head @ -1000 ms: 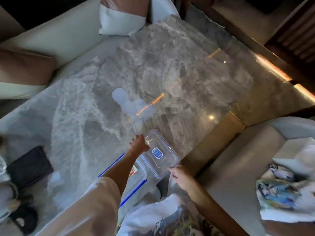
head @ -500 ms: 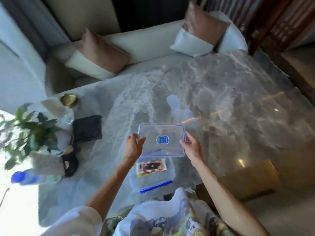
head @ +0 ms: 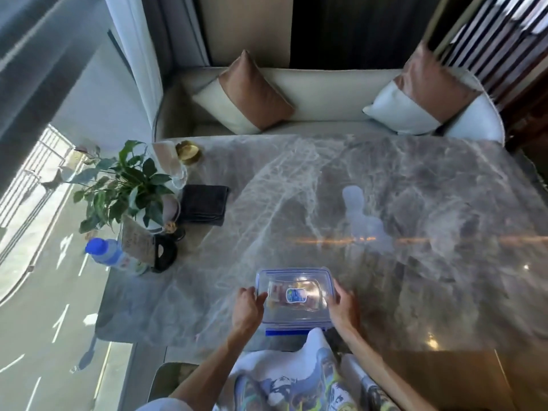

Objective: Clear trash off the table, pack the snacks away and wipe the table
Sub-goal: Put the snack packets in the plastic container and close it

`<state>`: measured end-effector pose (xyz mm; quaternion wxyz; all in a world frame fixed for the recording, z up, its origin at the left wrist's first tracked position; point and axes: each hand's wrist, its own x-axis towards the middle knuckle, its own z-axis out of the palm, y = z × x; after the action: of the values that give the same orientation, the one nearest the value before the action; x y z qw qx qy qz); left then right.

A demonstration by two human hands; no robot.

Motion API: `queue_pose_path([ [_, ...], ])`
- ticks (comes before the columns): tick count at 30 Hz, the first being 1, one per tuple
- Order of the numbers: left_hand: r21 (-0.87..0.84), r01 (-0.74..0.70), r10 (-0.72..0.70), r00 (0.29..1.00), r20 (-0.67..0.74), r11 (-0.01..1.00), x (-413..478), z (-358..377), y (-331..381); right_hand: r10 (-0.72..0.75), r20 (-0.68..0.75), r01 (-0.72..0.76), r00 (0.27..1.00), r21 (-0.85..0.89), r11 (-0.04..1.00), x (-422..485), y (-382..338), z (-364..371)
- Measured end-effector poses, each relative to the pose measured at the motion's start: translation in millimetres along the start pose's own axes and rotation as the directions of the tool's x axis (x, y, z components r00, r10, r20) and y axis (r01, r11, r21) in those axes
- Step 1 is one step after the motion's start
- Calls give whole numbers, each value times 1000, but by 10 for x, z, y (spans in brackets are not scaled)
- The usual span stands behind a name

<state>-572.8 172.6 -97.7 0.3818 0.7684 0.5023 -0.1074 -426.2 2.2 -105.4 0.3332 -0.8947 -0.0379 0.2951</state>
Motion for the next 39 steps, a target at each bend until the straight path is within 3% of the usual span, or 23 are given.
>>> queue_pose_path([
  [22, -102, 82, -80, 997, 19, 991, 64, 12, -39, 95, -31, -95, 995, -7, 995, -102, 69, 91],
  [25, -37, 76, -74, 995, 68, 996, 89, 0, -21, 144, 26, -143, 989, -48, 989, -28, 28, 39],
  [29, 250, -133, 108, 988, 110, 959, 237, 0, 154, 237, 175, -258, 956, 108, 960, 42, -51, -61],
  [33, 363, -358, 264, 922, 284, 860, 543, -19, 510, 384, 219, -431, 897, 241, 870, -53, -4, 45],
  [36, 297, -336, 162, 860, 485, 894, 796, 4, 747, 442, 206, -486, 873, 293, 823, -66, 4, 115],
  [39, 238, -291, 60, 739, 671, 927, 955, -41, 867, 473, 199, -512, 858, 285, 810, -49, -4, 123],
])
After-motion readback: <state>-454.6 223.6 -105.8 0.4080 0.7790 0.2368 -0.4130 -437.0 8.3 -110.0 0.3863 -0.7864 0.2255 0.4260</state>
